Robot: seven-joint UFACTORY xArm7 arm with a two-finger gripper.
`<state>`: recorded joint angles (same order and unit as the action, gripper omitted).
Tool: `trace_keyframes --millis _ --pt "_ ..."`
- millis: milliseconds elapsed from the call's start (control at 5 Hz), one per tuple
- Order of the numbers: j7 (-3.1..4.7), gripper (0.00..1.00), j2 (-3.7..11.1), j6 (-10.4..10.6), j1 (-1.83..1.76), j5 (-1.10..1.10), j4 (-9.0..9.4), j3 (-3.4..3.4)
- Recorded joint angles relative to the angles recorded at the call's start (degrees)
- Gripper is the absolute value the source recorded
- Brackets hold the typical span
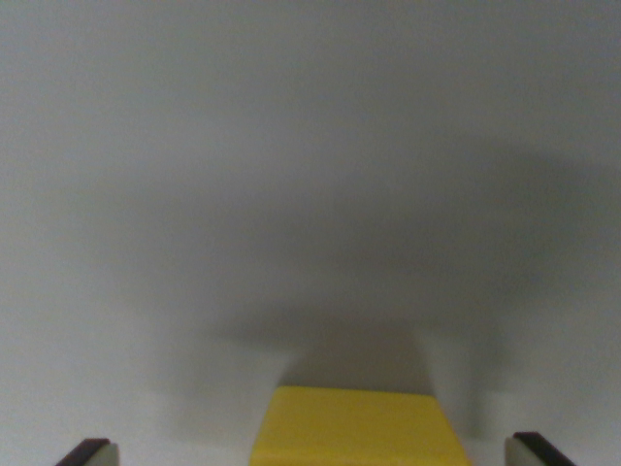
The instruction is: Pick yellow cube
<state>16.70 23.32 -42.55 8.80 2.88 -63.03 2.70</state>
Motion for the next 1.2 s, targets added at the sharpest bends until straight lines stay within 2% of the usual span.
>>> trace_keyframes --millis 1200 --pt "0.79 0.00 0.98 1.9 0.32 0.20 1.27 0.16"
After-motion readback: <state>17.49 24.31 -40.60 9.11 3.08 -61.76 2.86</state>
